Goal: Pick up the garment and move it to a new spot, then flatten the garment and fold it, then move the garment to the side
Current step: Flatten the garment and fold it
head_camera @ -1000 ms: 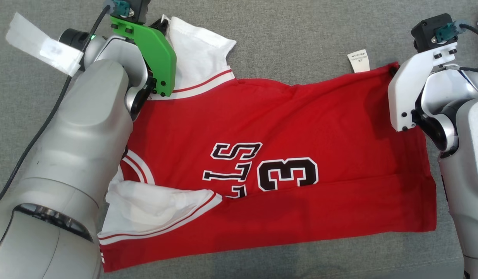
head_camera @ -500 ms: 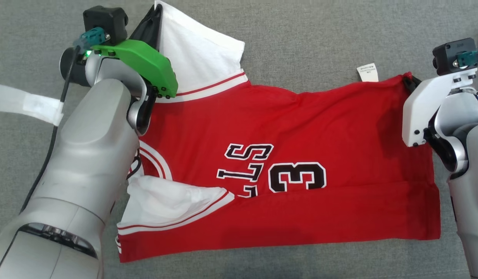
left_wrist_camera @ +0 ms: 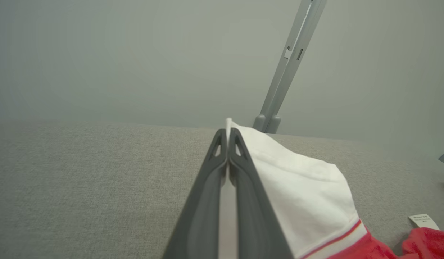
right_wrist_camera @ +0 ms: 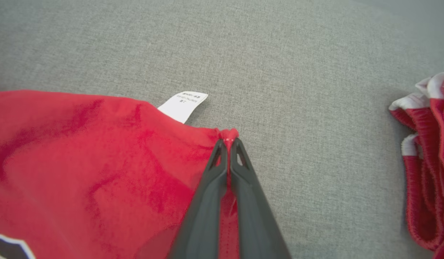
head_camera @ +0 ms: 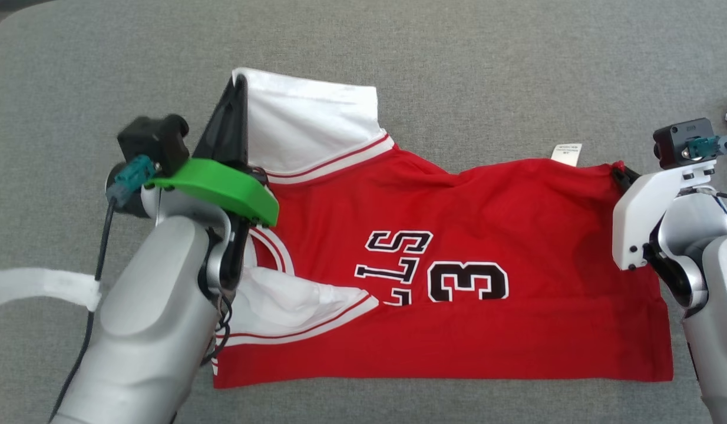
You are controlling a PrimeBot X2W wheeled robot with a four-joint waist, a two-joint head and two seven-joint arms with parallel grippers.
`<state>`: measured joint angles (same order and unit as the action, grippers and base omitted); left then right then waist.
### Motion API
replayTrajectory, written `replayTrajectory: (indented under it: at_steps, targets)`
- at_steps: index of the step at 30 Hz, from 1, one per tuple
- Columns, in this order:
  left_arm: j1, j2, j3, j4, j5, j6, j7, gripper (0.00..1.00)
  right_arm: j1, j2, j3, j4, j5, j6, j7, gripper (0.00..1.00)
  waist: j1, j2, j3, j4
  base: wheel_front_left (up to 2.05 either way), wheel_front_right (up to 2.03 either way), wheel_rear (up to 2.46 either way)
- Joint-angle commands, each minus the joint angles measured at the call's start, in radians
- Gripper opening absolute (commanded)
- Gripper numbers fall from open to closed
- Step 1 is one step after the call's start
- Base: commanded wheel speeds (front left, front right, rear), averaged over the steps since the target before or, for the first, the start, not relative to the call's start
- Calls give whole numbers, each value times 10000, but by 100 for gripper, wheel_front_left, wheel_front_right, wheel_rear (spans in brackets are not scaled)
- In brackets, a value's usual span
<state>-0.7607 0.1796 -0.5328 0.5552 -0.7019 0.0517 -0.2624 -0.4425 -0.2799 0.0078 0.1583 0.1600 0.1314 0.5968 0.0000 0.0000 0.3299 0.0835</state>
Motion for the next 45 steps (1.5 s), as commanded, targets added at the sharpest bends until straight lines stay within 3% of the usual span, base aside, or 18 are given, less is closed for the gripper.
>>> replayTrajectory:
  at_steps: [1,9,17,25,30,40,45]
  targets:
    - [711,184,-101,-634,36,216,48,0,299,-204,112,-91,102,-16,-3,0,0,0,-341,223,0,0,0]
    - [3297,950,-420,-3800,112,1307,674,0,1172,-1039,601,-494,254,-16,87,0,0,0,-612,426,0,0,0]
    - [5086,1394,-433,-5720,-245,2160,1198,0,1595,-1752,945,-993,305,-16,-148,0,0,0,-740,500,0,0,0]
    - [5718,1660,-322,-6434,-333,2501,1325,0,1437,-2167,1276,-1125,-90,-16,-1179,0,0,0,-840,510,0,0,0]
    - [6070,1658,-163,-6633,-538,2739,1300,0,1681,-3164,2540,-1337,336,-20,-1723,0,0,0,-928,555,0,0,0]
    - [6803,1806,-50,-6741,-825,2889,1274,0,2256,-5944,4502,-2181,1214,-17,-2294,0,0,0,-1052,637,0,0,0]
    - [6969,1700,-99,-6689,-922,2880,1243,0,2272,-6613,5008,-2084,1401,-17,-2154,0,0,0,-1062,591,0,0,0]
